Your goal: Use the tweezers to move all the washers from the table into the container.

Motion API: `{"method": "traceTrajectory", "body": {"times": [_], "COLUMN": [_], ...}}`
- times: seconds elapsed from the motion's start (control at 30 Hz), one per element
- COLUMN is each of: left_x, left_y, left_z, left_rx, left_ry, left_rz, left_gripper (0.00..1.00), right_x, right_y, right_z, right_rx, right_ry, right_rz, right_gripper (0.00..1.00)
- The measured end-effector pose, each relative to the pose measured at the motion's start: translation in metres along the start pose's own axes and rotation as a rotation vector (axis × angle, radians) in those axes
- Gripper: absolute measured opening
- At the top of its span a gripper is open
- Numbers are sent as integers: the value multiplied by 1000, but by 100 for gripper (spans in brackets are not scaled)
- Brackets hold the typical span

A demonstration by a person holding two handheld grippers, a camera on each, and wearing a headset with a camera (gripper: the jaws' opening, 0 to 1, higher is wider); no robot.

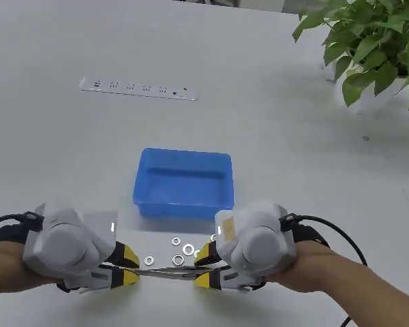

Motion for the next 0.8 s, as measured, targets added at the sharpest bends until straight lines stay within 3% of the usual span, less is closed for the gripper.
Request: {"method": "traceTrajectory", "body": {"times": [0.2, 0.6, 0.8], "left_x": [2, 2, -8], "left_y": [-2, 0, 0], "left_z": [-1, -2, -6], "left_rx": [-1, 54, 55], "left_ry": [0, -7, 19], "left_rz": [-1, 5, 6], "left_gripper": [7, 5, 5], "right_x": [0, 0, 0], "right_y": [1, 1, 1], "right_z": [0, 0, -1], "right_rx": [-2, -12, -19], "right_ry": [-4, -1, -10], "right_rz": [6, 6, 5], "right_gripper": [11, 11, 11]}}
Point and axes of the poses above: the centre of the closed fingertips' face, and the gripper's own axes: x roughly forward along the fingers, y roughly to its right, z roughly out of its underside, the point moved 10 cm from there along -x, roughly backward along the fingers, and after that the axes turned 6 degrees about -y, right-handed, at the moved point
